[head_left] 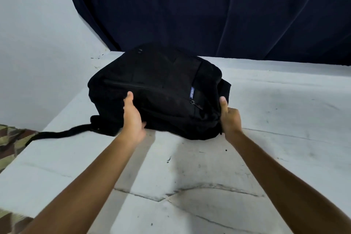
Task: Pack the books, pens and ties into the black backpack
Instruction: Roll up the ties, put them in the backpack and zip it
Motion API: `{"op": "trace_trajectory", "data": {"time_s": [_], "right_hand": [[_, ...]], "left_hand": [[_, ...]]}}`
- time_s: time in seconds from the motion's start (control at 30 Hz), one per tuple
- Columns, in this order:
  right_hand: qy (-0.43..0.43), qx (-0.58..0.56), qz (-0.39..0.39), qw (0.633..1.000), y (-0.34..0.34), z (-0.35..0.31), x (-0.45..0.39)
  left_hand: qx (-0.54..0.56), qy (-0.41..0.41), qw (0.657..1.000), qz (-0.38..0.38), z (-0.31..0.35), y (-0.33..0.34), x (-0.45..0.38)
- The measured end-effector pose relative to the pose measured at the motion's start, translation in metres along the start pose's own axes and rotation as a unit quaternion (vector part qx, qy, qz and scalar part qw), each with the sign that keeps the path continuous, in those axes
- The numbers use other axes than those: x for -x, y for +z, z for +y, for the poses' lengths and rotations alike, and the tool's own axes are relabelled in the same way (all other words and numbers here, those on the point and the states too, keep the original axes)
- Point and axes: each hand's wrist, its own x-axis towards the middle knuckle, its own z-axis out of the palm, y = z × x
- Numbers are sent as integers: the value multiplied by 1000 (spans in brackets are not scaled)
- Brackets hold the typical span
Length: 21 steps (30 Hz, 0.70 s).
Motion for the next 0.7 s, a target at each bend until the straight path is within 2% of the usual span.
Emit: {"op": "trace_trajectory", "data": {"time_s": [0.1,0.17,0.23,0.33,0.43,0.63,0.7], "right_hand": [[13,-63,14,998,24,3,69],[33,-149,5,988,43,3,115],[50,-234,-28,971,64,0,162],[73,-299,-104,946,89,-2,221],[77,-307,-186,930,112,-1,261],[123,-281,-232,923,120,-1,297],[131,-227,-258,930,119,-3,305]], "left_hand": [[-11,0,999,-45,25,-31,8],[-40,15,999,-28,36,-52,16],[-78,30,996,-10,37,-80,27],[-93,30,995,-17,31,-119,50],[-110,20,993,-25,25,-154,74],[-142,1,989,-47,10,-201,105],[-191,46,980,-40,2,-209,111]]}}
